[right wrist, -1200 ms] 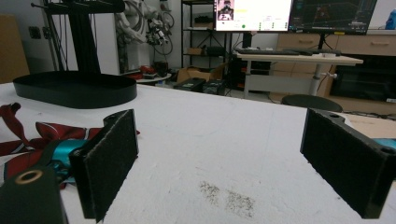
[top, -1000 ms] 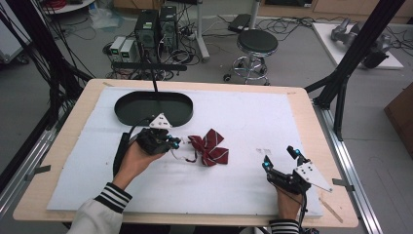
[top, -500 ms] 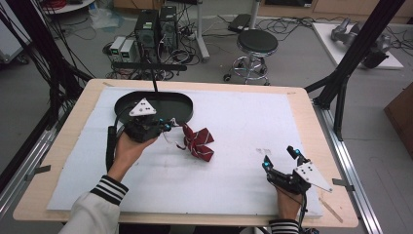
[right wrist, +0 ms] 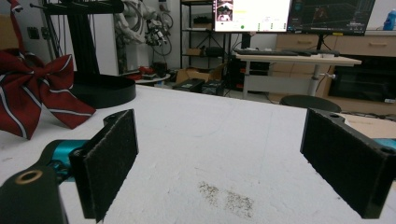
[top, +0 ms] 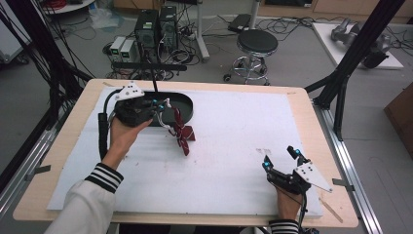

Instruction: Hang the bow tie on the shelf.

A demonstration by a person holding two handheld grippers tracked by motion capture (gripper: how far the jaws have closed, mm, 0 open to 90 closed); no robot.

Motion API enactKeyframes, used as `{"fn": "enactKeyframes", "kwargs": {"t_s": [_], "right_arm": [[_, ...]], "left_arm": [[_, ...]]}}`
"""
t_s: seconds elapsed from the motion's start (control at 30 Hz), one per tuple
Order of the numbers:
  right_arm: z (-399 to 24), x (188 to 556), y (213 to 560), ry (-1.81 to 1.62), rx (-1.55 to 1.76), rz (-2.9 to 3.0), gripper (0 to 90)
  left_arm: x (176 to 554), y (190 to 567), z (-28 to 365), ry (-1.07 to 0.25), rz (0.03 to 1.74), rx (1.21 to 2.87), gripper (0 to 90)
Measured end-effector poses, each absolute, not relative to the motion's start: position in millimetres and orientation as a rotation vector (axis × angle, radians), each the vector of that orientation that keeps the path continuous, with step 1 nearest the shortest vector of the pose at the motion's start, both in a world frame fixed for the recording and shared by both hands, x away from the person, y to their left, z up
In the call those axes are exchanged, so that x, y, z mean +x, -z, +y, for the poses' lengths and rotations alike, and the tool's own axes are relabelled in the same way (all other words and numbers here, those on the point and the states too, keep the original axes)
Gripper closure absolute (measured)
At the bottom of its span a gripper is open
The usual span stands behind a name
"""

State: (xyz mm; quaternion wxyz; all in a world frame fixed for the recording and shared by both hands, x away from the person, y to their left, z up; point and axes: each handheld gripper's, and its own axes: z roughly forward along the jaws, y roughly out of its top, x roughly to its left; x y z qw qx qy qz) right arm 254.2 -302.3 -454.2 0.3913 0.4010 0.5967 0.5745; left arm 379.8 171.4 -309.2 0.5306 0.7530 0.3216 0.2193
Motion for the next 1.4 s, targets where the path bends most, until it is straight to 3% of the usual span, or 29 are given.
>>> {"fn": "enactKeyframes", "kwargs": {"t_s": [0.67, 1.4], "right_arm": [[-302, 254, 454, -1.459, 1.020, 1.510, 10.3], [-302, 254, 454, -1.464, 1.021, 1.512, 10.3]], "left_arm": [[423, 281, 184, -0.653, 0.813, 1.706, 87.4], [467, 278, 193, -0.756, 0.854, 1.686, 87.4]]}}
